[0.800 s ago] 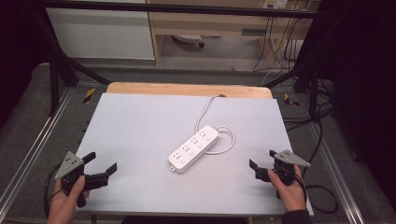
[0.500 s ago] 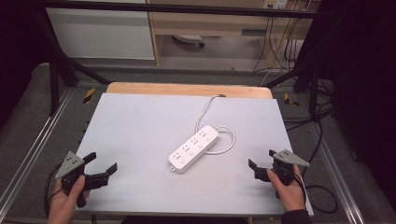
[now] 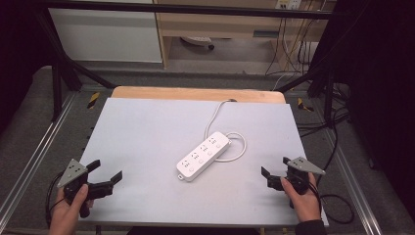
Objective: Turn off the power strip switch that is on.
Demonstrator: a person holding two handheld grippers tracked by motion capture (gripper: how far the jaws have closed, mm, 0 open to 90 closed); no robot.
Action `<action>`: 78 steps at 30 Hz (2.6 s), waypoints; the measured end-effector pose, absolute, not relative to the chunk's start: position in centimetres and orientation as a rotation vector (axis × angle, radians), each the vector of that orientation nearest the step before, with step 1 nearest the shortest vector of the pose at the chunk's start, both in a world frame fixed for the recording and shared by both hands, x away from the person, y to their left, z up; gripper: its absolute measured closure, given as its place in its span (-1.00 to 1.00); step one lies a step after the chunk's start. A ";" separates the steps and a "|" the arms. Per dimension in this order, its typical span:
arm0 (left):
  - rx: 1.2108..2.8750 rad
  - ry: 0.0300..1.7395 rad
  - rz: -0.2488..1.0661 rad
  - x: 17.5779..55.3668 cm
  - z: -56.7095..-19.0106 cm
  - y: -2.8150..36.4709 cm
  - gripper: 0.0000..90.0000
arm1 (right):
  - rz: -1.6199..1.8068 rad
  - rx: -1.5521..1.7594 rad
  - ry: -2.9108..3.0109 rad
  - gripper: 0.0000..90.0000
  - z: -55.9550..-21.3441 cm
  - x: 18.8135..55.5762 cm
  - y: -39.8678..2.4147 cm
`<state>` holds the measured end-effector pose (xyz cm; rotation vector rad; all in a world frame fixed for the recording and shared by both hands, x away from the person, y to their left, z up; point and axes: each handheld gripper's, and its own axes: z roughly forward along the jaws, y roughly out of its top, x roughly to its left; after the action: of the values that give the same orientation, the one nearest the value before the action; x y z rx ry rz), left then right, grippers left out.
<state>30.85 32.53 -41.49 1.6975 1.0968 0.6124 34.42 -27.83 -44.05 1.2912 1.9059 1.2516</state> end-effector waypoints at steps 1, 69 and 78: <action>1.697 1.097 0.612 30.9 -41.5 32.5 -0.88 | 1.252 1.291 1.906 -0.89 -44.0 34.4 -27.8; 1.723 1.102 0.606 30.9 -41.8 32.5 -0.88 | 1.426 1.161 1.891 -0.95 -35.9 37.6 -22.4; 1.723 1.103 0.601 30.9 -41.8 32.5 -0.88 | 1.444 1.153 1.896 -0.91 -35.4 38.6 -21.2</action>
<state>30.88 32.49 -41.80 1.7233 1.1033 0.6012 38.62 -21.20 -35.41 1.1528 1.8961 1.4441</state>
